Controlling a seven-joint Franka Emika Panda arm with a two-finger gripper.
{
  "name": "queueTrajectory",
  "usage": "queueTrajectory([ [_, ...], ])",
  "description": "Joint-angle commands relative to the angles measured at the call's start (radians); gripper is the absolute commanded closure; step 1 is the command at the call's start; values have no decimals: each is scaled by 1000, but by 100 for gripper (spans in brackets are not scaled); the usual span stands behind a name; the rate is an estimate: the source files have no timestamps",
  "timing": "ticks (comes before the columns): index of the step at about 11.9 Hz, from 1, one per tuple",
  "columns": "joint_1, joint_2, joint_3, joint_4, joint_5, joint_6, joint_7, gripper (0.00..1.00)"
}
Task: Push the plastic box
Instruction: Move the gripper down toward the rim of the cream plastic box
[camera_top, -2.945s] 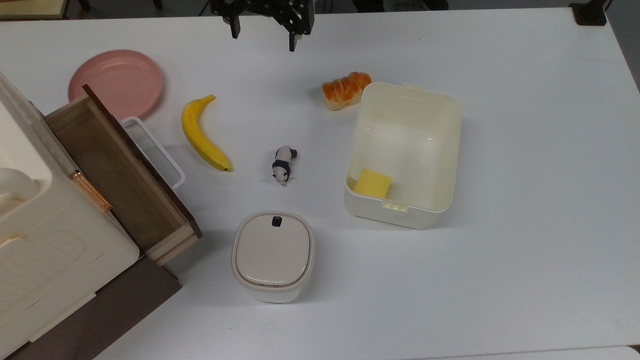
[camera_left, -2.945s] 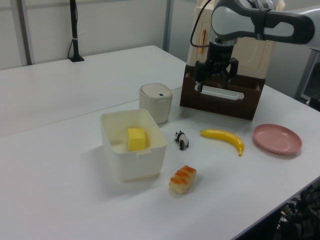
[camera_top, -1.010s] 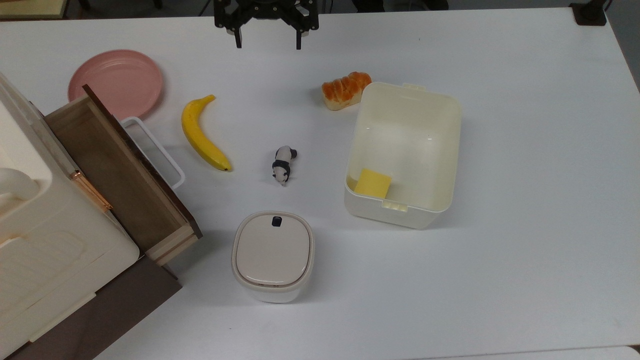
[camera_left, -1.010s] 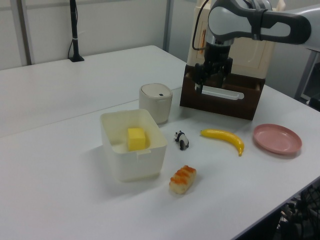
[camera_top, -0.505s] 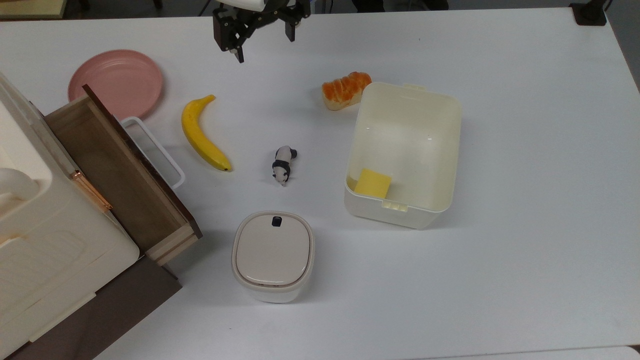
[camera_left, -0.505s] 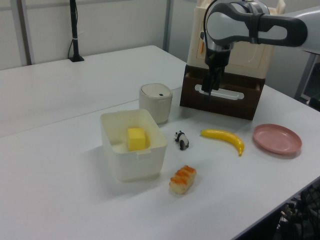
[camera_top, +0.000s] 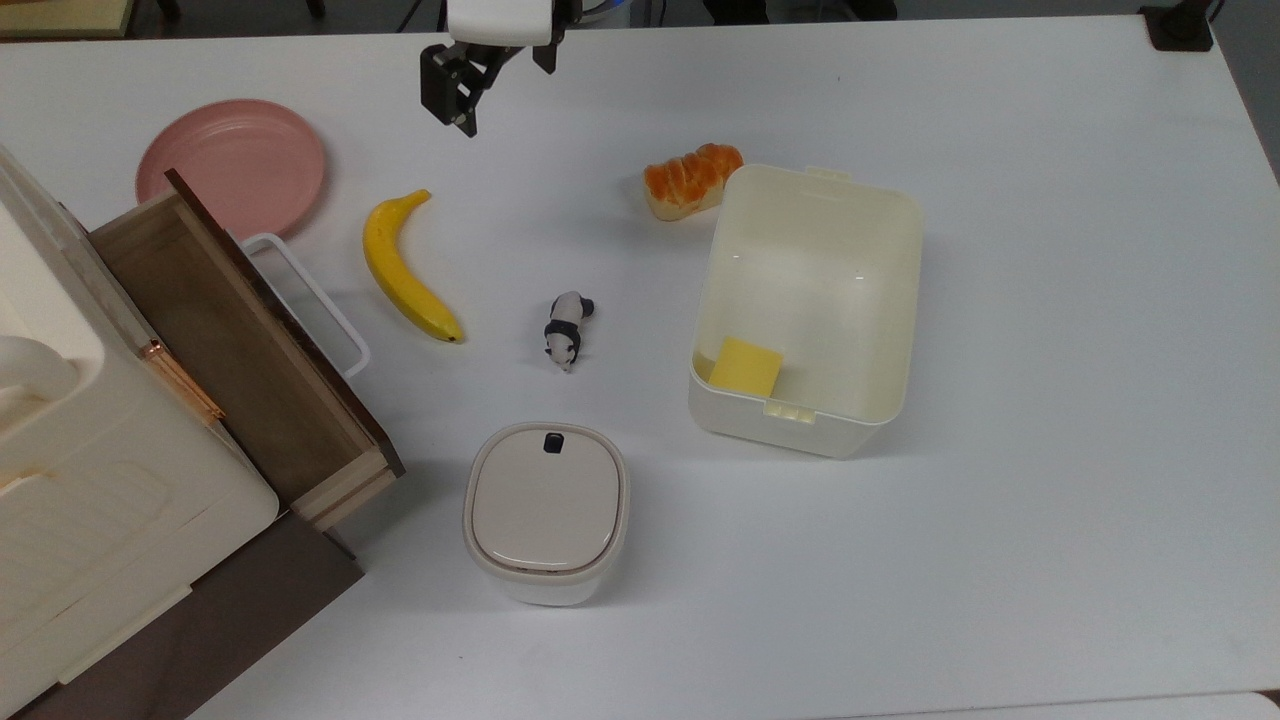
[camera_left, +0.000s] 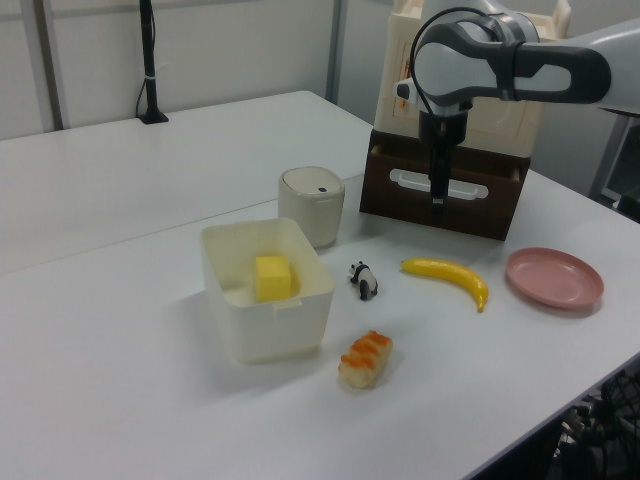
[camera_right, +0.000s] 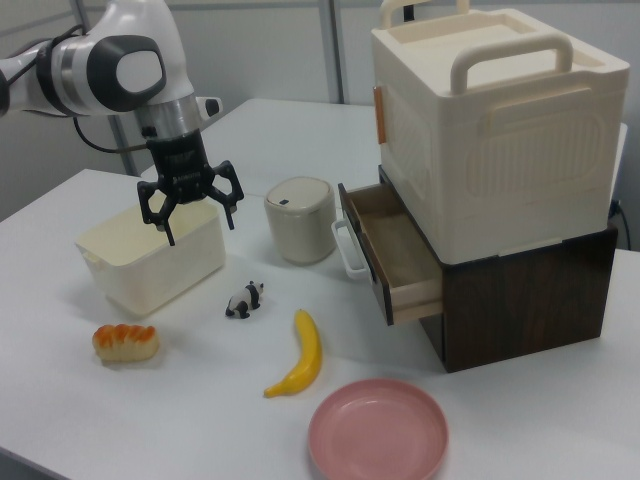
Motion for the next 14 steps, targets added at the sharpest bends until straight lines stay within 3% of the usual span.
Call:
queueTrajectory([
  [1, 10, -6, -7, -22, -31, -6, -105, 0],
  [3, 11, 32, -2, -21, -34, 13, -225, 0],
  [5, 22, 80, -1, -19, -46, 63, -250, 0],
  [8, 66, 149, -1, -16, -60, 178, -224, 0],
  [10, 106, 184, -1, -11, -60, 220, -132, 0],
  [14, 138, 218, 13, -5, -80, 243, -99, 0],
])
